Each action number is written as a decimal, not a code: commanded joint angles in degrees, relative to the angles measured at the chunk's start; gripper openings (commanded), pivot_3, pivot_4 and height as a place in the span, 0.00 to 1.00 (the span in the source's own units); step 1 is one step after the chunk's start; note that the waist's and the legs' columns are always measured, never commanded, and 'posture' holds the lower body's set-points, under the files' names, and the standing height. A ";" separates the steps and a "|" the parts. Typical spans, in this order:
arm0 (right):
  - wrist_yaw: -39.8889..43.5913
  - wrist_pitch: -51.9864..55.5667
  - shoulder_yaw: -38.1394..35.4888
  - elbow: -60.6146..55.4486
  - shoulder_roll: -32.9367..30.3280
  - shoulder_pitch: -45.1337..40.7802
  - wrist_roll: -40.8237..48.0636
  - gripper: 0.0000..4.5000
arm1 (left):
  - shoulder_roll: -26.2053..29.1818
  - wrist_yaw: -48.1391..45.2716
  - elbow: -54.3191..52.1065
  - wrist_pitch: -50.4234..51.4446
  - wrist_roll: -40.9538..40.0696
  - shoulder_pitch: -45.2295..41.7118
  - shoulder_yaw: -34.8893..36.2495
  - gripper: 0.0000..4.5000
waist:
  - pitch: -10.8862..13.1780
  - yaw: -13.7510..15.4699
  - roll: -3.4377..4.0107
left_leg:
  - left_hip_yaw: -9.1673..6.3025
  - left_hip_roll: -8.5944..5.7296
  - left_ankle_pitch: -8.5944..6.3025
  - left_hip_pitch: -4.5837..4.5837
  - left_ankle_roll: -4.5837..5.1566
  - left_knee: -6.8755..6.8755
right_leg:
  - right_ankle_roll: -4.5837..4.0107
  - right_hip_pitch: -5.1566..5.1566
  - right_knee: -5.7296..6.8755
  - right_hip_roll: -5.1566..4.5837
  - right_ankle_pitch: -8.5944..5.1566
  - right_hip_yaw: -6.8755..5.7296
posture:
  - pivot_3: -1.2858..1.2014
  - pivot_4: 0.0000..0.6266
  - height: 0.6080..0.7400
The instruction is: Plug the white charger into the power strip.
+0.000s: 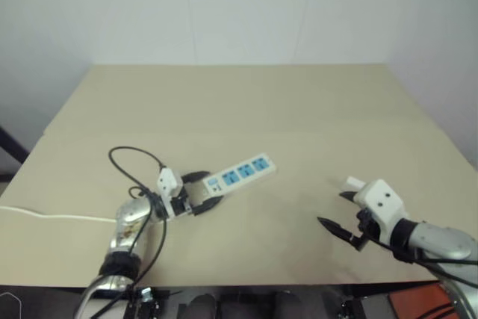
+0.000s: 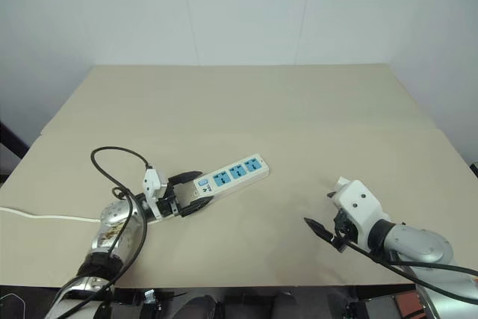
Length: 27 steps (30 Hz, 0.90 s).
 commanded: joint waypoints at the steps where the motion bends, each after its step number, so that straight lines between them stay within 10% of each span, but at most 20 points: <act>1: -0.65 -0.25 -2.17 -1.99 0.08 0.34 -0.24 1.00 | -0.66 -0.70 0.40 -1.53 0.26 -0.76 -0.71 0.99 | 0.00 -0.01 0.00 | 0.00 0.00 0.00 0.00 0.00 0.00 | 0.00 0.00 0.00 0.00 0.00 0.00 | 0.52 0.24 1.00; 13: -1.03 -0.51 -1.73 -1.29 -0.23 0.01 -0.87 1.00 | -1.35 1.30 2.89 -2.29 2.92 -1.80 -2.20 0.99 | -0.01 0.04 0.01 | 0.00 -0.01 0.00 0.05 0.00 0.00 | 0.00 0.06 0.00 0.00 0.00 0.00 | 0.52 0.24 1.00; 17: -0.95 -0.51 -1.75 -1.18 -0.28 -0.19 -1.05 1.00 | -1.37 2.62 3.30 -2.40 3.87 -1.79 -2.48 0.73 | -0.02 0.05 0.01 | 0.00 -0.01 0.00 0.06 0.00 0.01 | 0.01 0.09 -0.01 0.00 0.00 0.00 | 0.52 0.24 1.00; 27: 3.29 4.05 2.27 0.90 -10.47 -8.57 -3.44 1.00 | 1.25 -5.10 -4.60 4.15 -0.22 0.57 -4.09 0.73 | -0.03 -0.40 0.02 | 0.03 -0.01 0.00 0.05 0.00 0.04 | 0.03 0.06 0.00 0.00 0.01 0.03 | 0.52 0.24 1.00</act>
